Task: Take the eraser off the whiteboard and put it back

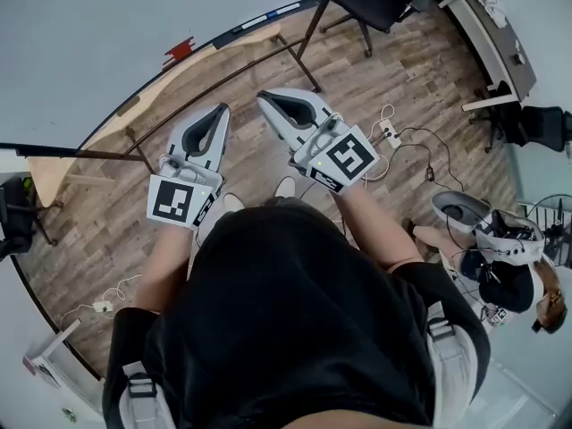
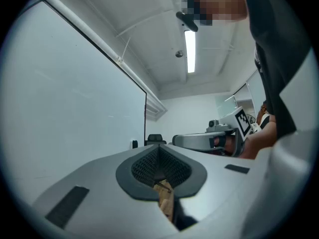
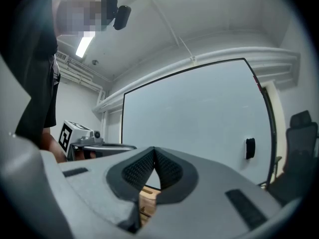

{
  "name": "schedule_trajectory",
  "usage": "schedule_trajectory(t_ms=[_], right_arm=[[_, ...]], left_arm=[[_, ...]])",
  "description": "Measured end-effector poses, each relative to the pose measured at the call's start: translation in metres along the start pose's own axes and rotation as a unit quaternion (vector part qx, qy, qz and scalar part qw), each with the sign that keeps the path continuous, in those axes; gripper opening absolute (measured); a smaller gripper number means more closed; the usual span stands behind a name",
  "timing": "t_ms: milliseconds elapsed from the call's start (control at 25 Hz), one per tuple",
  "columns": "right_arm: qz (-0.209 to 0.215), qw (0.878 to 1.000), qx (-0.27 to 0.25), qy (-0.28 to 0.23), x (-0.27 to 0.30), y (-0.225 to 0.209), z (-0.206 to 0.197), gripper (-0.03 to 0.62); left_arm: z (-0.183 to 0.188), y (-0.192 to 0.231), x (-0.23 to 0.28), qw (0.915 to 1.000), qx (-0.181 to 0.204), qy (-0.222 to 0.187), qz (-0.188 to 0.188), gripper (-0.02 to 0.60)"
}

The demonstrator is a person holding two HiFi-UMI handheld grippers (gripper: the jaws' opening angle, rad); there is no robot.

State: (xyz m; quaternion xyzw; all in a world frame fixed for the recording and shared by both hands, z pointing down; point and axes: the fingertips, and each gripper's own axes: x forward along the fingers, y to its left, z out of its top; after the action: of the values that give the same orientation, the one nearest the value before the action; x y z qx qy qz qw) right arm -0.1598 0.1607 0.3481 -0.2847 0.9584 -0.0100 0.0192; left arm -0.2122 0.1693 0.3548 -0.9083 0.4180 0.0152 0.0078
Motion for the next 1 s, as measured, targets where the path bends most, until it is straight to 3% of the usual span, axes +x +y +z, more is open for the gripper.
schedule_trajectory(t_ms=[400, 1000], right_arm=[[-0.022, 1.0, 0.014, -0.009, -0.033, -0.032, -0.002, 0.002], [-0.037, 0.999, 0.019, -0.024, -0.102, -0.121, 0.006, 0.002]], left_arm=[[-0.002, -0.025, 0.032, 0.9999, 0.003, 0.0, -0.013, -0.005], [0.004, -0.088, 0.124, 0.9995, 0.016, 0.001, -0.026, -0.005]])
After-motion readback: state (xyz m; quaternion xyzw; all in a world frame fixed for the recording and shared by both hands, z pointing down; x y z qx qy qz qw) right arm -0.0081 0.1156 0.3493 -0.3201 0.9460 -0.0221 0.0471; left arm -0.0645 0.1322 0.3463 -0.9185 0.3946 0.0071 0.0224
